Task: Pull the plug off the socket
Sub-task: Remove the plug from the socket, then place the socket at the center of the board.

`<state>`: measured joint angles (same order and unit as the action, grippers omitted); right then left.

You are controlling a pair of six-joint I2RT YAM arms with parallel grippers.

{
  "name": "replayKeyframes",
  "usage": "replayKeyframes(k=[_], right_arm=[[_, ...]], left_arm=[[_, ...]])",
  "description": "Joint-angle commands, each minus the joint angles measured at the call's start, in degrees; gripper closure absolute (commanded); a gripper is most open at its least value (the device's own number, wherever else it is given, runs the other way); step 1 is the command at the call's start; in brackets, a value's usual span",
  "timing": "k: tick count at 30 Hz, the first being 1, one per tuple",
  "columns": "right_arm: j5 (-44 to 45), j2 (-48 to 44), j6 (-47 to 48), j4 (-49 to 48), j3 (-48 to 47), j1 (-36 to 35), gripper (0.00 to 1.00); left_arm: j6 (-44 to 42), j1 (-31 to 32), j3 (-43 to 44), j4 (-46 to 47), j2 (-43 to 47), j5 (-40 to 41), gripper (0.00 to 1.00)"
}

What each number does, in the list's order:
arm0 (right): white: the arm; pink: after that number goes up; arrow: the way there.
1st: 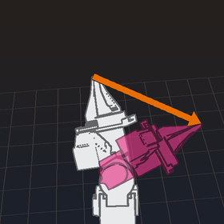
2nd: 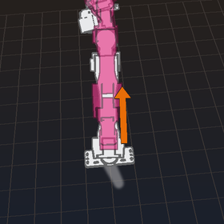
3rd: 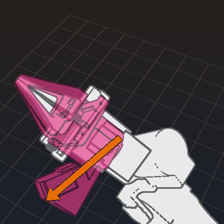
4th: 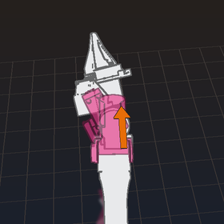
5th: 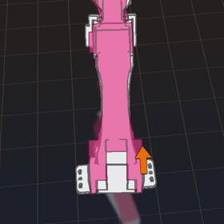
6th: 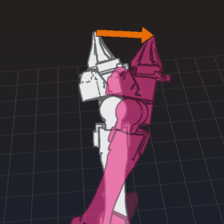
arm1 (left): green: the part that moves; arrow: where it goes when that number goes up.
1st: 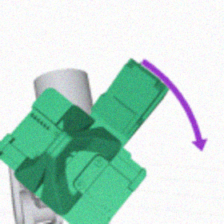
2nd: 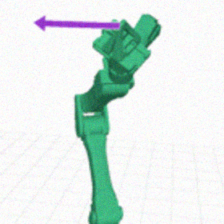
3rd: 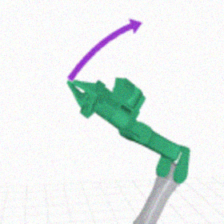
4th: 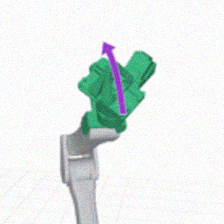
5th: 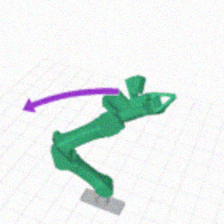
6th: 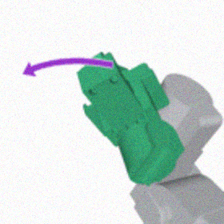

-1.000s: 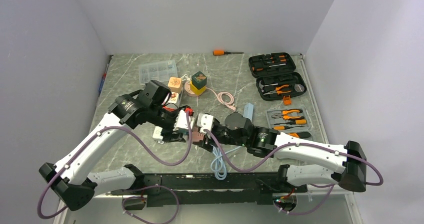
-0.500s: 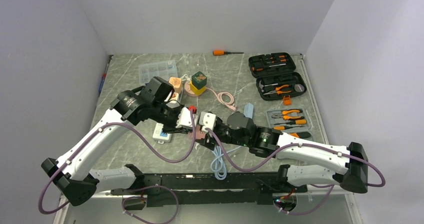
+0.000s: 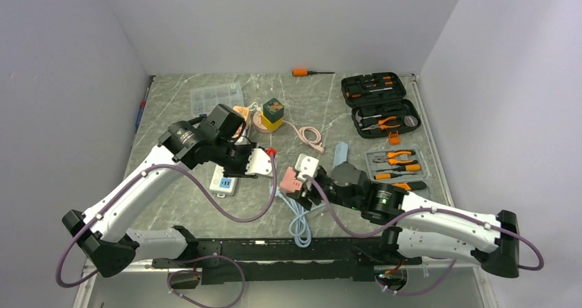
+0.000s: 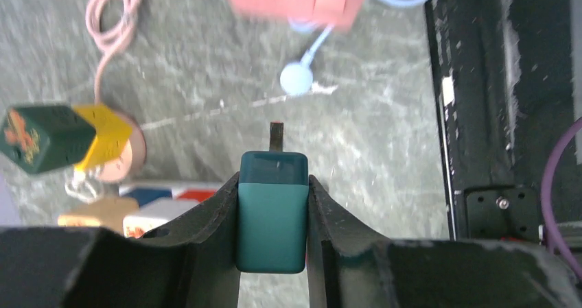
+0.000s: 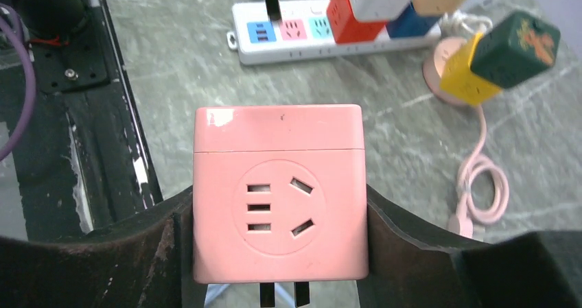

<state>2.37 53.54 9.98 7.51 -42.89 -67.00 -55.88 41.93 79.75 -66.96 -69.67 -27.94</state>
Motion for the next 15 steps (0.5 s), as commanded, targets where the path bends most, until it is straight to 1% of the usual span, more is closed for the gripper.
replayKeyframes(k=[1, 5, 8, 11, 12, 14, 15], right_arm=[[4.6, -6.9, -5.3, 4.0, 1.5, 0.4, 1.00], [6.8, -9.4, -7.1, 8.1, 2.2, 0.3, 1.00], [11.6, -8.3, -9.6, 10.3, 2.6, 0.5, 1.00], [19.5, -4.8, -16.3, 11.7, 2.6, 1.3, 1.00], [20.8, -3.3, -19.3, 12.4, 2.3, 2.3, 1.00], [20.7, -0.4, -26.0, 14.0, 1.7, 5.0, 1.00], [19.2, 1.2, -29.4, 14.9, 1.5, 6.7, 1.00]], left_arm=[[-2.7, -1.4, -0.2, -4.3, 0.8, 8.4, 1.00], [-3.8, -4.4, -0.5, -3.6, 0.9, 8.5, 1.00], [-3.5, -7.9, 1.0, -2.1, -0.3, 7.7, 1.00], [-1.4, -10.4, 2.5, -0.7, -1.9, 5.8, 1.00], [-0.4, -10.7, 2.8, -0.4, -2.6, 5.0, 1.00], [1.4, -10.7, 3.2, 0.1, -3.7, 3.0, 1.00], [2.9, -10.7, 3.3, 0.6, -4.3, 1.8, 1.00]])
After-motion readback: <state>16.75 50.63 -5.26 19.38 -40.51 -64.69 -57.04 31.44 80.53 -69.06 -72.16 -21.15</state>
